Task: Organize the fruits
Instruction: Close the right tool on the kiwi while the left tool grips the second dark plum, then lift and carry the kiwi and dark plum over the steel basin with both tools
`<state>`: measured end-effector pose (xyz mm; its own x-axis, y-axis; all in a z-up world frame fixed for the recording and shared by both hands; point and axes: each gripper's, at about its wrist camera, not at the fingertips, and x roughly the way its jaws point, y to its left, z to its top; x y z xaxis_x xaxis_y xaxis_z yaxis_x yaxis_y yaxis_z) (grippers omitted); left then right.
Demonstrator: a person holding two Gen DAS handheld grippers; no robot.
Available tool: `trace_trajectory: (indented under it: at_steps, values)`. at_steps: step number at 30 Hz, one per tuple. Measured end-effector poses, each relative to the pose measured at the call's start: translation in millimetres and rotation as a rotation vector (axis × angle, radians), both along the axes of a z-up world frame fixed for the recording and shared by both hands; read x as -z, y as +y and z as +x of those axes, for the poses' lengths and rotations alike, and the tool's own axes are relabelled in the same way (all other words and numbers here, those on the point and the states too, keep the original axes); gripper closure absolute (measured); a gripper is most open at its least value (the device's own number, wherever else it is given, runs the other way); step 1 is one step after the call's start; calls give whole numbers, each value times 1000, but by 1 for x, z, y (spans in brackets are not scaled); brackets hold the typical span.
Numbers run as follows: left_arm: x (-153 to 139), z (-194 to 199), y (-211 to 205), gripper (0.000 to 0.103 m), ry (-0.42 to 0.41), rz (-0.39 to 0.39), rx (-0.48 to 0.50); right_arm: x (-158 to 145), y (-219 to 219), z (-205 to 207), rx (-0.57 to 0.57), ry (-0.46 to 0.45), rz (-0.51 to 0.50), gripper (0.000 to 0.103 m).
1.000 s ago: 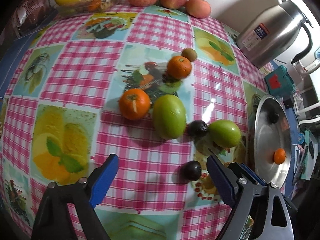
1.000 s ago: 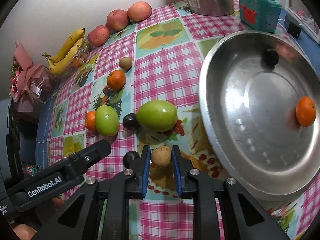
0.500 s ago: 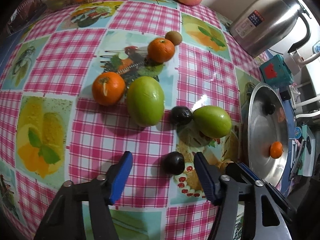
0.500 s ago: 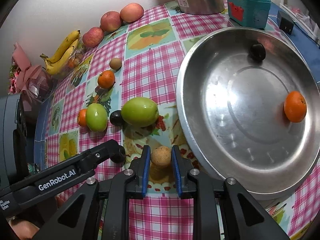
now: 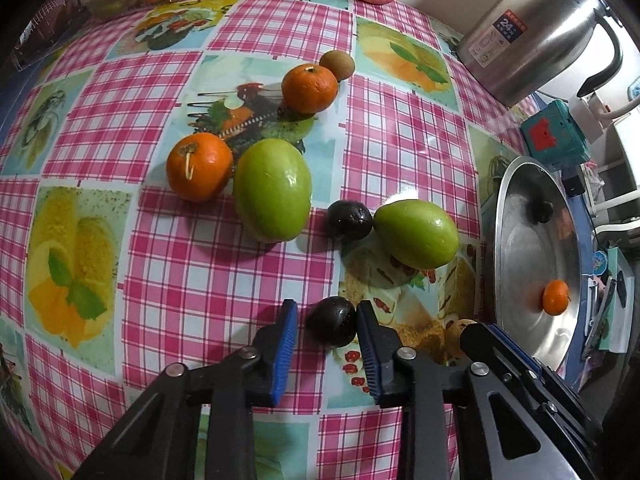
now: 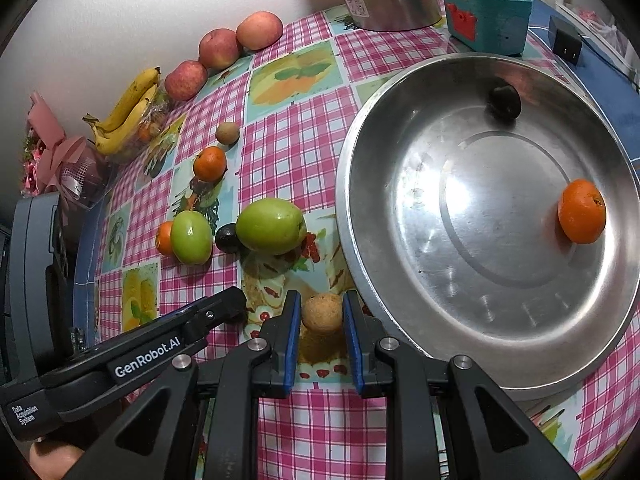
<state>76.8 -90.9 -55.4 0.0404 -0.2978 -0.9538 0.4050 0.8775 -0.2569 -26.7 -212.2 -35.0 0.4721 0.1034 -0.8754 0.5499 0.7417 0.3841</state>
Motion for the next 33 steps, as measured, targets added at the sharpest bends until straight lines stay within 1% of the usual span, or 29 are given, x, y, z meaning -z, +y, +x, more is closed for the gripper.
trace_trajectory:
  at_steps: [9, 15, 25, 33]
  values:
    - [-7, -2, -3, 77, -38, -1, -1, -3, -3, -2, 3, -19, 14, 81]
    - [-25, 2, 0, 77, -82, -26, -22, -8, -5, -4, 7, -46, 25, 81]
    - [-53, 6, 10, 77, -154, -77, -62, -31, -3, -8, 2, -136, 36, 81]
    - [-64, 1, 9, 77, -183, -89, -62, -37, -10, -15, 24, -165, 43, 81]
